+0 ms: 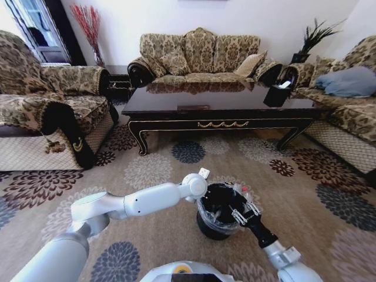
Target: Move to the front of the table and pick up the trash from the floor, then place it into the trash bin.
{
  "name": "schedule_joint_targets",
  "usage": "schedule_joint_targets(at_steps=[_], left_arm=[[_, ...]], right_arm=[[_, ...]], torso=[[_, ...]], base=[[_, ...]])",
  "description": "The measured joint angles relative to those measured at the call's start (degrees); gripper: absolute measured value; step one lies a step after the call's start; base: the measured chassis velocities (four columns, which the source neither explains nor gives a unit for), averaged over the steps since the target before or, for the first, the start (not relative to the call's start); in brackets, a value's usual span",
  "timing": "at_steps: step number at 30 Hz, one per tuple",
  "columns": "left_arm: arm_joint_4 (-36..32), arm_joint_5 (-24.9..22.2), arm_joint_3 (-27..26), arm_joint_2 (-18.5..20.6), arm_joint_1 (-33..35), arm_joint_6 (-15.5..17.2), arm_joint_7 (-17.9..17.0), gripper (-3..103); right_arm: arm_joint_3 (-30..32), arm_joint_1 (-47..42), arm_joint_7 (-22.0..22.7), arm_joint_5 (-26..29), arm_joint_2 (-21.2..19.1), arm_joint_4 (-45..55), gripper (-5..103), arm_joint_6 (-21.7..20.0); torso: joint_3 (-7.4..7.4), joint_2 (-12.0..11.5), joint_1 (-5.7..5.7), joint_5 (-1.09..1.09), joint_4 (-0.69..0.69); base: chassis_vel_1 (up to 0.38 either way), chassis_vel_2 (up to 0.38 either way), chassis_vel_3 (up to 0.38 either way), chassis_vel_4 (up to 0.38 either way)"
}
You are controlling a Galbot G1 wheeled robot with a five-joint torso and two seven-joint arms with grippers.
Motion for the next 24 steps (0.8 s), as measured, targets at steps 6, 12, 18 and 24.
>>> schedule_joint_targets(at_steps=[6, 12, 18, 24], left_arm=[[-0.5, 0.7, -0.9, 2.9, 0.0, 0.0, 0.2, 2], [-2.0, 0.7, -3.2, 6.9, 0.9, 0.0, 0.5, 2], [-3.6, 1.5, -5.5, 10.3, 3.2, 0.0, 0.9, 2], [-6.1, 2.8, -9.2, 14.2, 6.3, 0.0, 1.9, 2]], right_arm=[[-0.2, 1.1, 5.9, -0.3, 1.1, -0.1, 88, -2.6], [1.4, 3.6, 8.9, 5.5, 0.2, -0.6, 100, -5.1], [2.8, 5.8, 9.9, 8.8, -1.4, -3.5, 100, -5.5], [3.3, 8.0, 10.3, 10.8, -2.9, -10.3, 100, -5.6]], torso=[[0.00, 0.0, 0.00, 0.00, 0.00], [0.00, 0.0, 0.00, 0.00, 0.01], [0.00, 0.0, 0.00, -0.01, 0.02], [0.00, 0.0, 0.00, 0.00, 0.00]], base=[[0.000, 0.000, 0.000, 0.000], [0.000, 0.000, 0.000, 0.000], [0.000, 0.000, 0.000, 0.000], [0.000, 0.000, 0.000, 0.000]])
